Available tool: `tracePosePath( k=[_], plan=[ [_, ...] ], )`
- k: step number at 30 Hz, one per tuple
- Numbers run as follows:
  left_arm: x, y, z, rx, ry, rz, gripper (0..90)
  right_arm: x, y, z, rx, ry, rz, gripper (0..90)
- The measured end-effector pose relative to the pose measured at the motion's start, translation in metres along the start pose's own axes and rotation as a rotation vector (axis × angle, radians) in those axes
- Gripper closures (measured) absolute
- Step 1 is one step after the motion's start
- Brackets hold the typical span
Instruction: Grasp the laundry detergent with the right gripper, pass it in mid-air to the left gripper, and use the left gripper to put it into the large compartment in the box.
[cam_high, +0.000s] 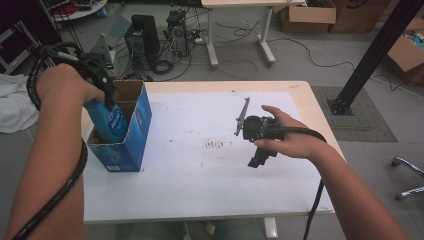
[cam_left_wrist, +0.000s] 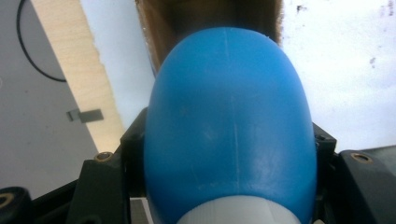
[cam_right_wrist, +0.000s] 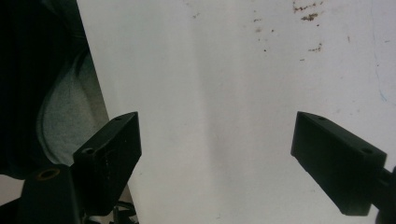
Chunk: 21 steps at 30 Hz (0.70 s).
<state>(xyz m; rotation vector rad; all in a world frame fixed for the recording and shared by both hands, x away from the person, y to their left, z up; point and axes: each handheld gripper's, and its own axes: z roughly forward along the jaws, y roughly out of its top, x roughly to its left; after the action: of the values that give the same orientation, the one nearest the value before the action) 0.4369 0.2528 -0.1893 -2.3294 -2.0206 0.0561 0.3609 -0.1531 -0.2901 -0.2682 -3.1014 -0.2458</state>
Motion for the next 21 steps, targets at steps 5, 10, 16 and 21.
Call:
tracePosePath(
  k=[5,10,16,21],
  plan=[
    [0.0,0.004,0.024,-0.009,-0.014,-0.001,38.9,-0.001,0.0,0.002,0.0,0.001,0.003,15.7],
    [-0.003,0.008,0.046,0.009,-0.015,0.001,38.9,-0.001,-0.002,0.003,-0.005,0.005,0.008,15.7],
    [-0.004,0.012,0.071,0.029,-0.018,0.004,38.9,-0.001,-0.005,0.005,-0.006,0.011,0.013,15.8],
    [-0.003,0.014,0.085,0.043,-0.018,0.002,38.9,-0.001,-0.006,0.007,-0.01,0.011,0.019,15.7]
  ],
)
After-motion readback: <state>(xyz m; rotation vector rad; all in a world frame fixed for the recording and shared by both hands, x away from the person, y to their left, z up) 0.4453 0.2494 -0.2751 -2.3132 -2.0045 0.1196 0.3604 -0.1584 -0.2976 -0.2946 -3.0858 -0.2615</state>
